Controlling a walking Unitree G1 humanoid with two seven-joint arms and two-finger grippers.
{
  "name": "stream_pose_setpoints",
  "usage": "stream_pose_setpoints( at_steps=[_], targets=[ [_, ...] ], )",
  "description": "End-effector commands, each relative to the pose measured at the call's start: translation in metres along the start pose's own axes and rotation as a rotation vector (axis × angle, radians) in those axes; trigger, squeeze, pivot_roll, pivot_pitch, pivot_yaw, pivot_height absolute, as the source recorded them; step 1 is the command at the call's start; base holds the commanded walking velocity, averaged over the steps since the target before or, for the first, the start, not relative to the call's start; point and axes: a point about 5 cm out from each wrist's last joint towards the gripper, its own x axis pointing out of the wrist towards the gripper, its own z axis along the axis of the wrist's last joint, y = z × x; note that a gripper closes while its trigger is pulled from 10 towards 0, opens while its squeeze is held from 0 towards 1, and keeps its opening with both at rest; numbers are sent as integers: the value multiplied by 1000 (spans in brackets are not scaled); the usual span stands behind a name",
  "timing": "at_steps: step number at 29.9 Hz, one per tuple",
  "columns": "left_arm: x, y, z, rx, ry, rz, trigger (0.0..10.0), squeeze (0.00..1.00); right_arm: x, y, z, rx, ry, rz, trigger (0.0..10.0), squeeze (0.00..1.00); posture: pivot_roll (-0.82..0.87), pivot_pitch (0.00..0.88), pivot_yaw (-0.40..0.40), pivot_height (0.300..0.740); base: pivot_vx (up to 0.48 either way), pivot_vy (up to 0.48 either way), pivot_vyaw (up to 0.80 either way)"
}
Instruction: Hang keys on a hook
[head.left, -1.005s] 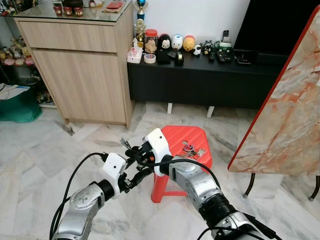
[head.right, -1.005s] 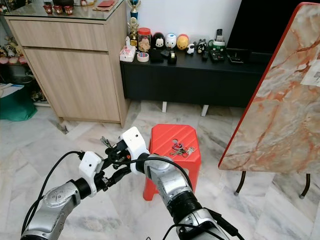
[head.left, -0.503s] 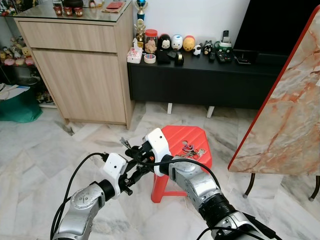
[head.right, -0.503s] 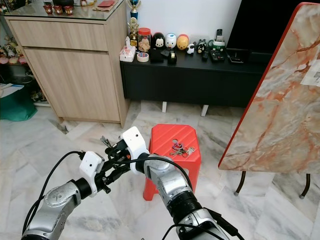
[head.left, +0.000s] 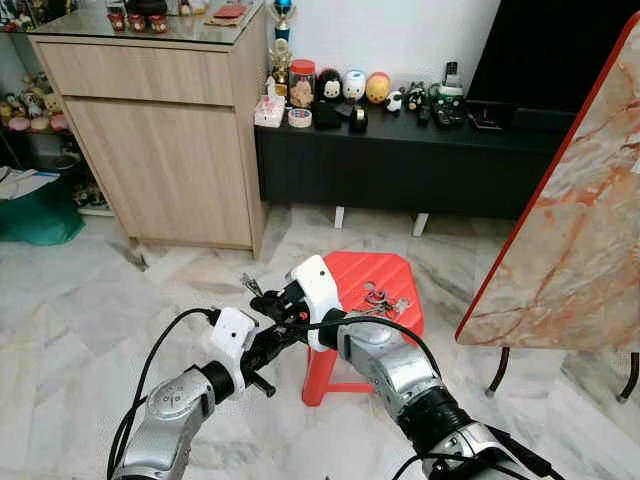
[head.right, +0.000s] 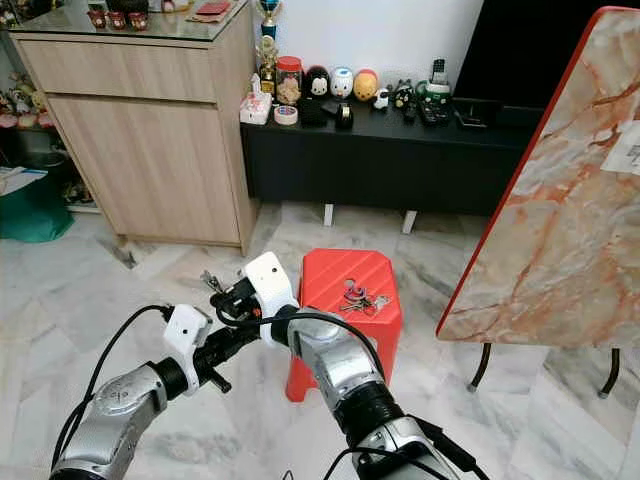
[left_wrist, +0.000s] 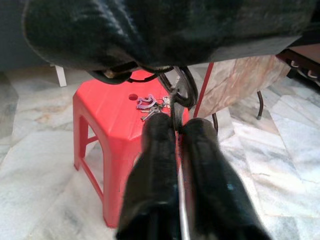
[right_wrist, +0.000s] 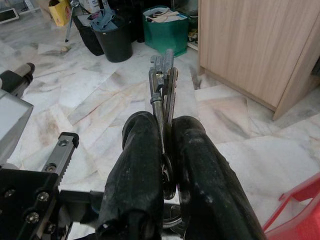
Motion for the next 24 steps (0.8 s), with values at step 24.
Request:
stream_pose_setpoints(
  at_steps=[24],
  targets=[
    [2, 2, 0, -32, -9, 6, 0, 0, 15, 16, 18, 24, -57, 20, 10000, 0, 105, 0, -110, 740, 0, 0, 0]
  ],
)
